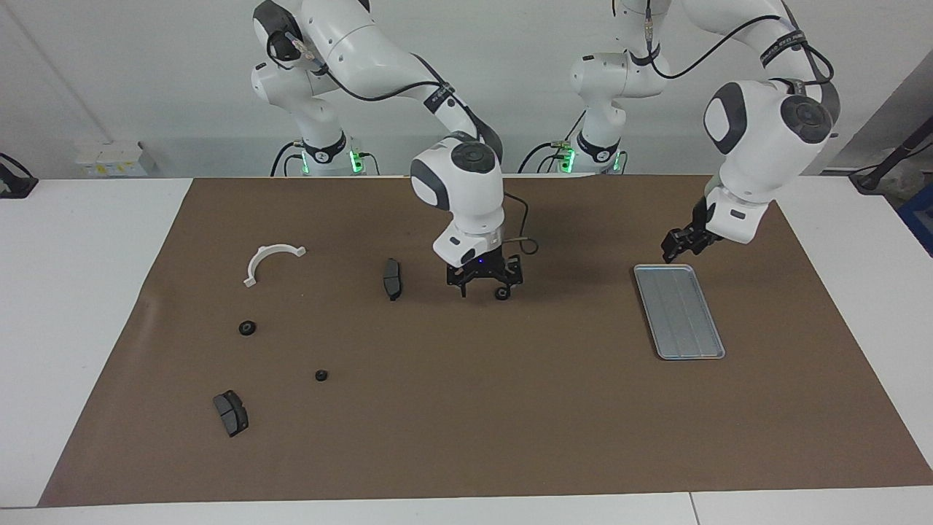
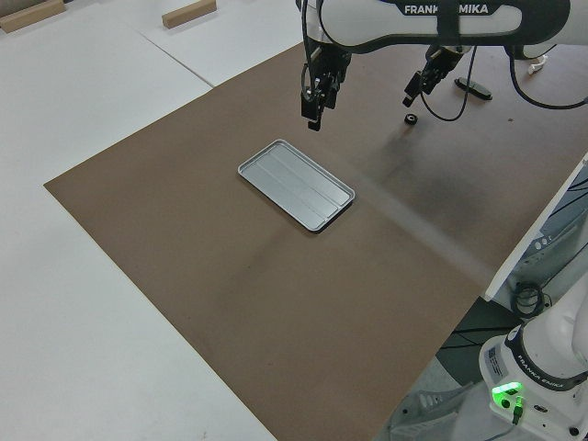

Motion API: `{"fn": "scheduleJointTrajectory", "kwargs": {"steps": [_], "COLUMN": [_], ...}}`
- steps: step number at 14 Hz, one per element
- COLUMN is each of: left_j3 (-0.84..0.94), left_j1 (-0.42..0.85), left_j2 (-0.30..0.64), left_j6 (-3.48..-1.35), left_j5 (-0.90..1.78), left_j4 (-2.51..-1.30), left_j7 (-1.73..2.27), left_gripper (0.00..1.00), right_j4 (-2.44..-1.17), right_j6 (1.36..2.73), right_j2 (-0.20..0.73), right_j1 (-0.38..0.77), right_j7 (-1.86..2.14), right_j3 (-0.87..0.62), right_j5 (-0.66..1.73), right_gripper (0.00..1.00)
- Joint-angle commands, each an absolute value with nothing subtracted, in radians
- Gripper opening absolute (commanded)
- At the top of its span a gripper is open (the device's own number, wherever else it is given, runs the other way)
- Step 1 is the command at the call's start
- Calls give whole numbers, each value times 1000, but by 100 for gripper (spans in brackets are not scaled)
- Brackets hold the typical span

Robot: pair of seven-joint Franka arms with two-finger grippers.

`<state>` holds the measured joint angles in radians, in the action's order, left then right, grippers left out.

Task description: Place bearing gear from tray to pile

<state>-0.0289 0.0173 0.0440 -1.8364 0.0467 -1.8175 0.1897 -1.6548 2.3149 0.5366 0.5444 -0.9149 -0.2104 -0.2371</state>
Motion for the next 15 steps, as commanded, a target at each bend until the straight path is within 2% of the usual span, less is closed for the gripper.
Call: {"fn": "scheduleJointTrajectory", "kwargs": {"steps": [1,4,5,8,9,11,13,14,15], "left_j3": [-17,-15,-14,5,3,3,3,3,3], "left_j1": [-2,5,11,20,23,23,25,25,25], "left_j2": [38,40,40,17,14,17,15,15,15], "left_j6": [-1722,-1635,-1614,-1603,-1611,-1609,-1612,-1612,-1611], "left_j5": [45,41,40,26,26,25,25,25,25], "left_j4": [-1691,-1605,-1588,-1621,-1640,-1647,-1664,-1664,-1664], "left_j7": [173,175,175,172,167,126,118,118,120], "left_gripper": [78,80,81,84,85,86,91,99,100], "right_j4": [-1638,-1658,-1663,-1724,-1723,-1718,-1685,-1674,-1674], "right_j6": [2359,2372,2373,2428,2427,2408,2366,2349,2344], "right_j2": [577,577,578,571,571,568,568,568,565], "right_j1": [543,545,545,554,555,560,561,561,558], "right_j7": [-936,-934,-936,-937,-937,-939,-939,-939,-939], "right_j3": [-207,-207,-207,-207,-207,-206,-206,-206,-204], "right_j5": [-285,-302,-310,-325,-325,-328,-334,-337,-351], "right_gripper": [100,81,80,69,62,36,14,7,4]}}
